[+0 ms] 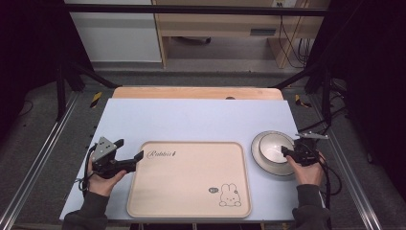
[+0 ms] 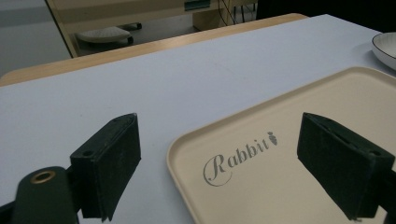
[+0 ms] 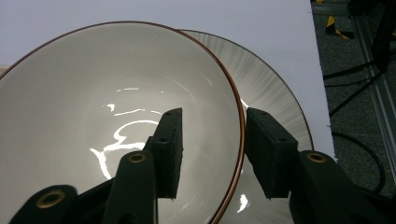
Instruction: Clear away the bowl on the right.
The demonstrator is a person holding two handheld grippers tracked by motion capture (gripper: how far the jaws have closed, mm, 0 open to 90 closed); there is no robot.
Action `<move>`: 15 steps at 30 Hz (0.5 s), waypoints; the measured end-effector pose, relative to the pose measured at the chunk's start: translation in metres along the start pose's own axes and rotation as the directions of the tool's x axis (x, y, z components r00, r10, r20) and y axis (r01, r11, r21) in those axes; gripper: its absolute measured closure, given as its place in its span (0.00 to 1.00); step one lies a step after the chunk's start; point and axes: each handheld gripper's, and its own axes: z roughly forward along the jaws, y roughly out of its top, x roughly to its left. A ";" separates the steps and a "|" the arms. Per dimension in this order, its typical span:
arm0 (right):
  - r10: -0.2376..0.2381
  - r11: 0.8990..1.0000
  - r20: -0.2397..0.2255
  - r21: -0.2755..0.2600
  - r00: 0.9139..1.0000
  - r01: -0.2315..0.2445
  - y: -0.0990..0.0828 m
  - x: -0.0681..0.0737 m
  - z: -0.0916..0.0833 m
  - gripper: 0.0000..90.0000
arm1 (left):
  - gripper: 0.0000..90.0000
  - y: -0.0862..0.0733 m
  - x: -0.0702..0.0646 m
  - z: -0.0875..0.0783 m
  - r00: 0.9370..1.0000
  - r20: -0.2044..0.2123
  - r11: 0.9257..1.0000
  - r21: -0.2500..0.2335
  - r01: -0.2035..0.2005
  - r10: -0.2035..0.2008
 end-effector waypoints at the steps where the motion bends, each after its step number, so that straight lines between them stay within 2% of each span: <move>1: 0.003 1.000 0.000 0.007 1.000 -0.003 0.000 0.000 0.001 0.68 | 0.15 0.000 0.000 0.000 1.000 0.000 1.000 0.000 0.000 0.000; 7: 0.025 0.999 -0.011 0.029 1.000 -0.025 0.000 -0.001 0.002 0.77 | 0.15 0.000 0.000 0.000 1.000 -0.001 1.000 0.003 -0.003 0.003; 11: 0.039 0.997 0.001 0.065 0.999 -0.039 0.000 -0.001 0.005 0.83 | 0.15 0.000 0.000 0.001 1.000 -0.002 1.000 0.006 -0.003 0.003; 15: 0.051 0.996 -0.012 0.071 0.999 -0.050 0.000 -0.003 0.006 0.84 | 0.15 0.000 0.000 0.001 1.000 -0.003 1.000 0.007 -0.004 0.004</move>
